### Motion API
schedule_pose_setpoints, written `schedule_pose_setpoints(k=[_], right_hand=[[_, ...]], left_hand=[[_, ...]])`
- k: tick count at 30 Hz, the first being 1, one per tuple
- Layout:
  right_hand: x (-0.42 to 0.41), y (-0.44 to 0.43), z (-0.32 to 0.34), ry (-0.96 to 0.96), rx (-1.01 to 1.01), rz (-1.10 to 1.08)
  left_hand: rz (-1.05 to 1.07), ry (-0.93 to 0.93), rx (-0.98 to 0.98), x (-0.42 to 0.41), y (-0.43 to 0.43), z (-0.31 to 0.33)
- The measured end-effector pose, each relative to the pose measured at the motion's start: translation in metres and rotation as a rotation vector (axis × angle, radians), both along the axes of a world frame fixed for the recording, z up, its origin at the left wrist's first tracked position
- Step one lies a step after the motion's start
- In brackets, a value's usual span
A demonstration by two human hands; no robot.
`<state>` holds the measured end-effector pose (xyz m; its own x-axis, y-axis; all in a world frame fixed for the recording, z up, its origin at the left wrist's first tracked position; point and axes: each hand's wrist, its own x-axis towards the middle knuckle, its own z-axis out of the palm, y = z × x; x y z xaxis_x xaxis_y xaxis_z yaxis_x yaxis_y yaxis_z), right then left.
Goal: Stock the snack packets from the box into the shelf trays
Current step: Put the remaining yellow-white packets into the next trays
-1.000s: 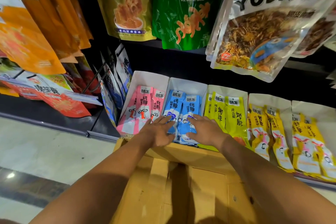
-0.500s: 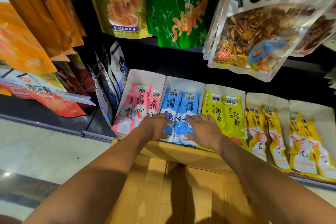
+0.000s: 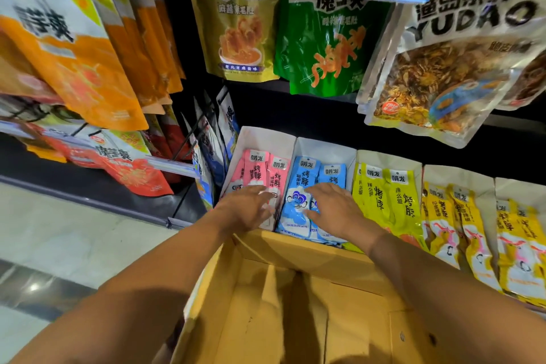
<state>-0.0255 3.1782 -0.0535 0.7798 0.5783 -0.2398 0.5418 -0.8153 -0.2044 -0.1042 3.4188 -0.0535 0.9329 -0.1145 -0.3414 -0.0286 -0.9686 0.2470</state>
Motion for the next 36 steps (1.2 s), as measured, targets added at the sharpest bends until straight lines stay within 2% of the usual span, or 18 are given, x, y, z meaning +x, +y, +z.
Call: schedule_pose_setpoints(k=[3,12,16,19,21,25,29,32,36], right_hand=[[-0.003,0.029,0.009,0.04,0.022,0.048],[-0.003,0.114,-0.013,0.075,-0.031,0.154],[0.002,0.14,-0.032,0.074,0.0,-0.045],[0.007,0.156,-0.041,0.282,0.17,-0.263],[0.009,0.163,-0.048,0.432,0.26,-0.416],[0.012,0.166,-0.057,0.516,0.338,-0.502],[0.019,0.156,-0.054,0.554,0.528,-0.607],[0.021,0.139,-0.052,0.474,0.447,-0.536],[0.009,0.123,-0.049,0.19,0.082,-0.164]], left_hand=[[-0.012,-0.015,-0.004,-0.009,0.034,-0.003],[-0.174,-0.014,0.219,-0.014,0.077,-0.029],[-0.226,0.027,0.323,-0.017,0.078,-0.038],[-0.233,0.051,0.371,-0.019,0.082,-0.046],[-0.191,0.057,0.32,-0.021,0.085,-0.048],[-0.022,0.019,-0.062,-0.022,0.09,-0.043],[-0.021,0.046,-0.069,-0.024,0.094,-0.046],[-0.132,0.066,0.125,-0.023,0.092,-0.055],[-0.194,0.121,0.235,-0.02,0.087,-0.061]])
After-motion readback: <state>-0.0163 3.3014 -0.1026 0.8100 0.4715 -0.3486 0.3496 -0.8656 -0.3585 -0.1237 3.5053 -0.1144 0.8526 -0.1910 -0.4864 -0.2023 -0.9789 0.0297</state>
